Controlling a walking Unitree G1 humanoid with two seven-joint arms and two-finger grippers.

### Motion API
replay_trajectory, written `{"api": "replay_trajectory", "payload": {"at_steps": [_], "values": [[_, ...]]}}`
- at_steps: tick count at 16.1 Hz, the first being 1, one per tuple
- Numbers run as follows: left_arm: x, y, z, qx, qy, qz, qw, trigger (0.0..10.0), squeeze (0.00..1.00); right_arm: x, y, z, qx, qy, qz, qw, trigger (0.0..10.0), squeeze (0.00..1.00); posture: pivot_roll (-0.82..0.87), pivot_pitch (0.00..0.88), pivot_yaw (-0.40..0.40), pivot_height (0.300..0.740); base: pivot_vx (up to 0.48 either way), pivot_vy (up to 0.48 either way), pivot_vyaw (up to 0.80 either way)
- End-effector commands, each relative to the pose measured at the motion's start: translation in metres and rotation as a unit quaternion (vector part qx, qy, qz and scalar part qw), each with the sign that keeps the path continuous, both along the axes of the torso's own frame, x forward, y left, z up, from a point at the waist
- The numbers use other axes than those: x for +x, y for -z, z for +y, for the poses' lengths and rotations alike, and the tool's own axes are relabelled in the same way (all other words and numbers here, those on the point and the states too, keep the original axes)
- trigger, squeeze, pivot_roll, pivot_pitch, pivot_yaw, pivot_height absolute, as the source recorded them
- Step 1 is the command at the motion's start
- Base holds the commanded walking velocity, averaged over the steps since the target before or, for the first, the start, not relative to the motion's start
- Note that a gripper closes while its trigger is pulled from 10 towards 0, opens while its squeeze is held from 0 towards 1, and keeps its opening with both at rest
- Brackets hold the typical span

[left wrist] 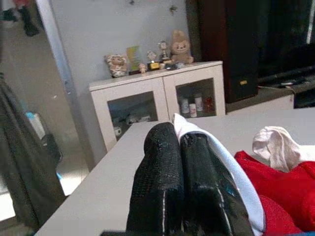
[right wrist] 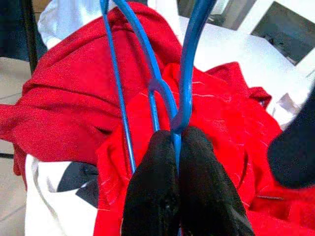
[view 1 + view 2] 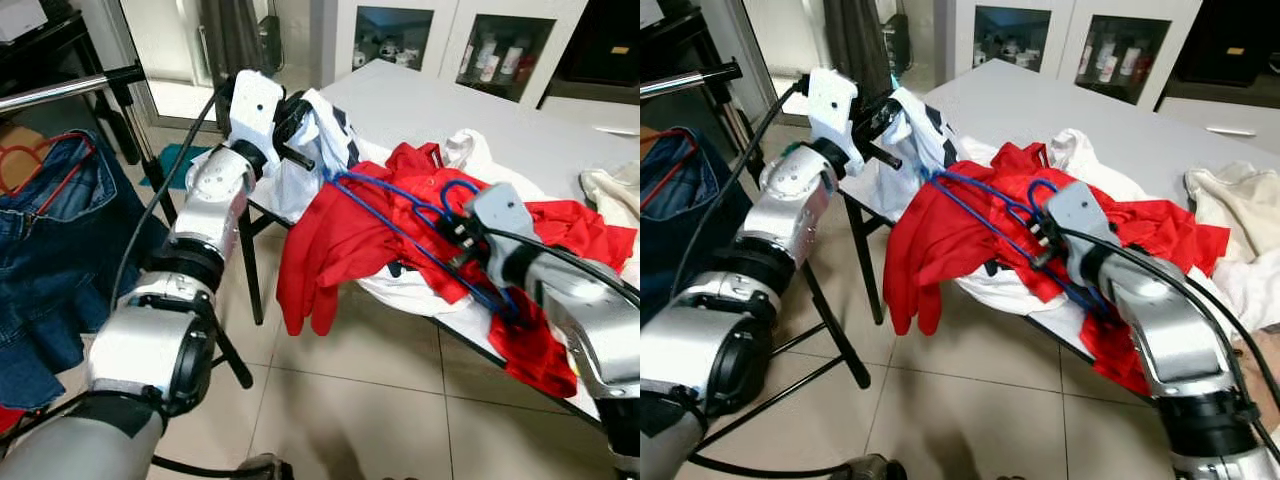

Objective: Hang hanger

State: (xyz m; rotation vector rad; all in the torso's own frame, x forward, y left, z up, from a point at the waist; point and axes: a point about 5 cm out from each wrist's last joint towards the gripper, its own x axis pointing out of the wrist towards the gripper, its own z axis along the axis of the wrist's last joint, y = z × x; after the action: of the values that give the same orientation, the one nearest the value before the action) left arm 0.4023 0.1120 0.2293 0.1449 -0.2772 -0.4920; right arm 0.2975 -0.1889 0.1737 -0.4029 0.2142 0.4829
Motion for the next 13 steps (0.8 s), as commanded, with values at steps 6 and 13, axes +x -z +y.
{"api": "replay_trajectory", "payload": {"at_steps": [6,13], "values": [[-0.002,0.023,0.019,-0.065,-0.088,0.045,0.993,10.0,0.0,-0.016,-0.005,0.007,0.015,-0.1,-0.025,0.995,10.0,0.0,0.07,0.0,0.01,0.74,0.0,0.0,0.0],[-0.009,0.039,0.021,-0.073,-0.11,0.06,0.989,10.0,0.0,-0.013,0.018,-0.006,-0.024,-0.078,0.019,0.997,10.0,0.0,0.11,0.016,-0.023,0.74,0.0,0.0,0.0]]}}
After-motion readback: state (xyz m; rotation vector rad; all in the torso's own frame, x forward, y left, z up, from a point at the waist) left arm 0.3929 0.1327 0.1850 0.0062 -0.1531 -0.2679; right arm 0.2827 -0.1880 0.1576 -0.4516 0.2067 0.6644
